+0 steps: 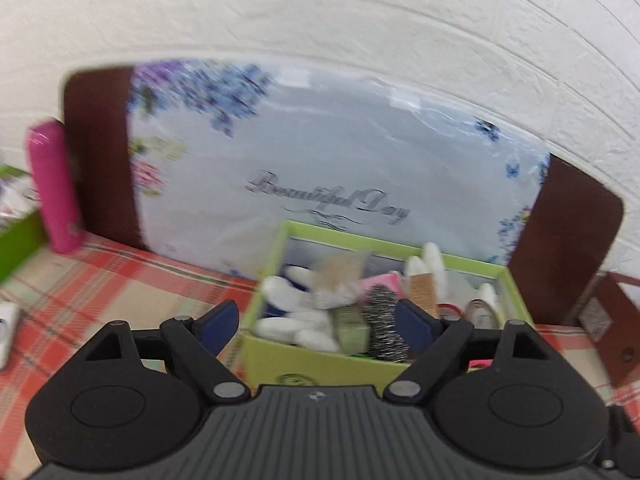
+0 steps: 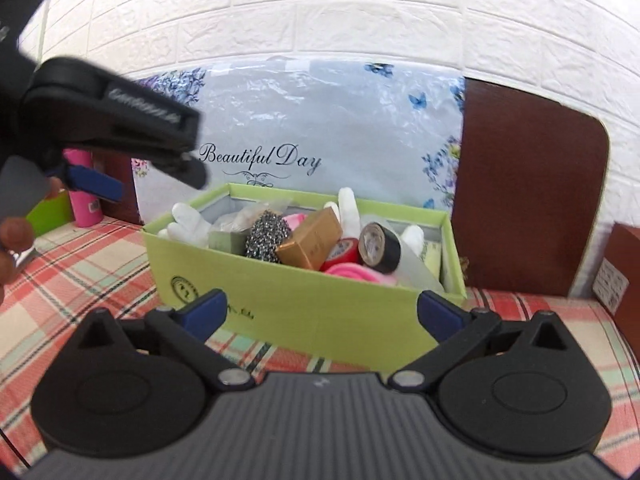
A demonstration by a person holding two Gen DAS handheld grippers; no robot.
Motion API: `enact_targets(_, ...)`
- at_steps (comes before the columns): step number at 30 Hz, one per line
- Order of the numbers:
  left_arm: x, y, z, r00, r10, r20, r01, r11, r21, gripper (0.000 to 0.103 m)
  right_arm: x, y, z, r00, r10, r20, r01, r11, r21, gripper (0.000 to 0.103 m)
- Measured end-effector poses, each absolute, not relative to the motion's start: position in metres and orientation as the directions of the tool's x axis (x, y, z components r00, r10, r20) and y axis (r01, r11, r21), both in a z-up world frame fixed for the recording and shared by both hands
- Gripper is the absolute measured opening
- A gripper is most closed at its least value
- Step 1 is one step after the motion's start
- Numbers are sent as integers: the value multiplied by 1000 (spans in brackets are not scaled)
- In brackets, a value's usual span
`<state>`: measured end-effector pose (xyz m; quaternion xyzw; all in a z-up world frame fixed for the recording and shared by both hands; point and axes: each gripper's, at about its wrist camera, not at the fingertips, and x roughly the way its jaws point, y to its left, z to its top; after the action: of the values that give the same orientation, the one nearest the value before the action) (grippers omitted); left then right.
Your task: Organize objects
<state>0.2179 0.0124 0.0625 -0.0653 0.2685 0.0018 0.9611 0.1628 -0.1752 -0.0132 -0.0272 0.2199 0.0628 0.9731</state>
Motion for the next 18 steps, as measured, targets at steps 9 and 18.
enact_targets(9,143,12,71,854,53,-517,-64,998,-3,95,105,-179,10,881,63,-469,-54,998,33,103)
enact_targets(18,98,9,56,831,66,-553,-50,998,45,96,61,-186,6,862,-28,-505,44,999,21,103)
